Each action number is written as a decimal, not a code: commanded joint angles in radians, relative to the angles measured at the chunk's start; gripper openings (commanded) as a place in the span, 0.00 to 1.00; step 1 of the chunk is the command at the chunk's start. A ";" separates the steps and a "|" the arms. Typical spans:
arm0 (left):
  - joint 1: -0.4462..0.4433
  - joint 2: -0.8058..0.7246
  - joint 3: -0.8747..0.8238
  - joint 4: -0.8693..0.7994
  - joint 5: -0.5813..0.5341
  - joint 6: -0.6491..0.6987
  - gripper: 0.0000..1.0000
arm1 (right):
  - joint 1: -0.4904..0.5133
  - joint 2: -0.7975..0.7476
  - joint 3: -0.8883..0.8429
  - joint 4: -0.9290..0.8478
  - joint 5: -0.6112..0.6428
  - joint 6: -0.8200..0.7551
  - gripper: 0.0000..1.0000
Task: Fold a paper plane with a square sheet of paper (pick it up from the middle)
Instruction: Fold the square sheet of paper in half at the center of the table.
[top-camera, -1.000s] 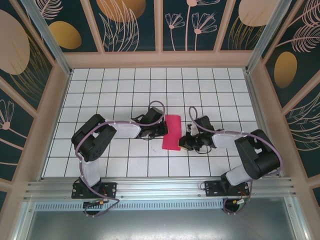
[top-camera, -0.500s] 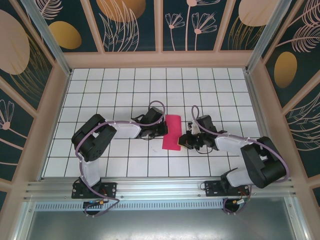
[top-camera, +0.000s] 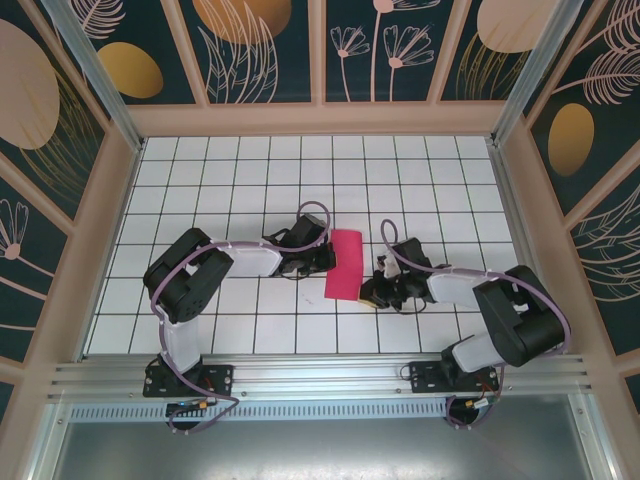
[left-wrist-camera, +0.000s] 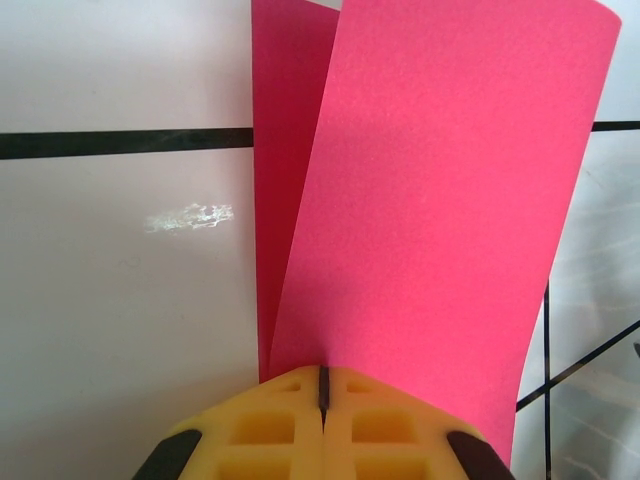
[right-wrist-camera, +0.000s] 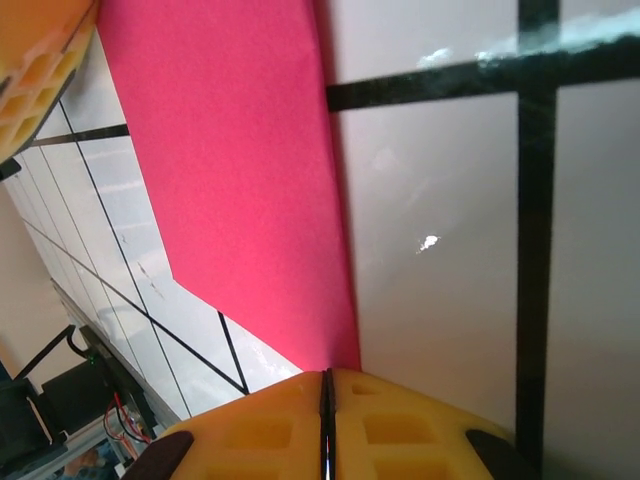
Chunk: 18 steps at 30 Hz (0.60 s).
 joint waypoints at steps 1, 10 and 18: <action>-0.005 0.065 -0.024 -0.112 -0.029 0.022 0.00 | 0.001 -0.057 0.082 -0.049 0.038 -0.024 0.12; -0.005 0.065 -0.025 -0.115 -0.028 0.028 0.00 | -0.044 0.103 0.199 0.040 0.069 -0.082 0.13; -0.005 0.067 -0.025 -0.120 -0.029 0.031 0.00 | -0.069 0.218 0.168 0.082 0.054 -0.085 0.14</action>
